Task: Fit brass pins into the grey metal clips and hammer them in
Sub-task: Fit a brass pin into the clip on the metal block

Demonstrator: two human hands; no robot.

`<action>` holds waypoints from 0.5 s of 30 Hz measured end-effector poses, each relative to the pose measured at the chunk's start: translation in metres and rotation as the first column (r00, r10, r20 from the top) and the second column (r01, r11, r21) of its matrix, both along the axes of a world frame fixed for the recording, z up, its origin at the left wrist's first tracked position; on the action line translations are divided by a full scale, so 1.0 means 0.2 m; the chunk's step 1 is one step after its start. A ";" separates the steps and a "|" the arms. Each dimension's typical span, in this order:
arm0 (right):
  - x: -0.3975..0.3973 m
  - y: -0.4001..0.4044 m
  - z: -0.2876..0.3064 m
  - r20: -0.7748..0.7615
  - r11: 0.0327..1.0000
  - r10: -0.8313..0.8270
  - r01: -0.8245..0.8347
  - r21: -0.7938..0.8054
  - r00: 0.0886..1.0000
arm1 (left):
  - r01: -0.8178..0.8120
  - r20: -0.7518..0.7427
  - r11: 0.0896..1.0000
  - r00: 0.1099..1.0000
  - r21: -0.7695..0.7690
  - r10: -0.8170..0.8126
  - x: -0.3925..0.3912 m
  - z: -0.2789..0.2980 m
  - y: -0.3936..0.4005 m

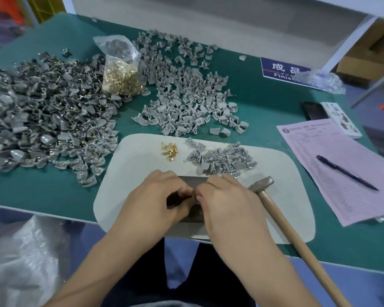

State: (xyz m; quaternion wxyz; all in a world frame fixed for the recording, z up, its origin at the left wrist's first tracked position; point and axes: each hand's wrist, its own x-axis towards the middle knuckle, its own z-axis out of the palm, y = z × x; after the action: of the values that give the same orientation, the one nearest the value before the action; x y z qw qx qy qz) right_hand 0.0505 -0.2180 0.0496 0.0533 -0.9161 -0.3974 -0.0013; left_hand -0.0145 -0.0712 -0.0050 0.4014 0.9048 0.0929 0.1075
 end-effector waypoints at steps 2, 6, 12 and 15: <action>-0.01 0.04 0.04 0.054 0.994 -0.008 0.014 -0.109 0.998 | 0.001 0.004 1.000 1.000 -0.003 -0.001 0.00 -0.01 0.00; -0.02 0.04 0.04 0.032 0.993 0.022 -0.018 -0.118 0.999 | -0.028 0.020 0.999 0.999 -0.027 0.028 -0.01 -0.01 0.00; 0.05 -0.02 -0.02 -0.160 0.994 0.107 -0.105 0.019 0.981 | -0.087 -0.001 0.996 0.996 -0.024 0.087 -0.01 -0.01 -0.01; 0.06 -0.05 -0.08 -0.213 0.970 0.098 -0.045 0.238 0.972 | -0.102 -0.003 0.995 0.995 -0.010 0.102 -0.01 -0.01 -0.02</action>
State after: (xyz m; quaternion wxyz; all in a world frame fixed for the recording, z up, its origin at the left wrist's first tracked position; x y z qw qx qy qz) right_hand 0.0621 -0.2272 0.0339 0.2037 -0.8830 -0.4191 0.0570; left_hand -0.0164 -0.0751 -0.0067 0.3999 0.8969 0.1401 0.1263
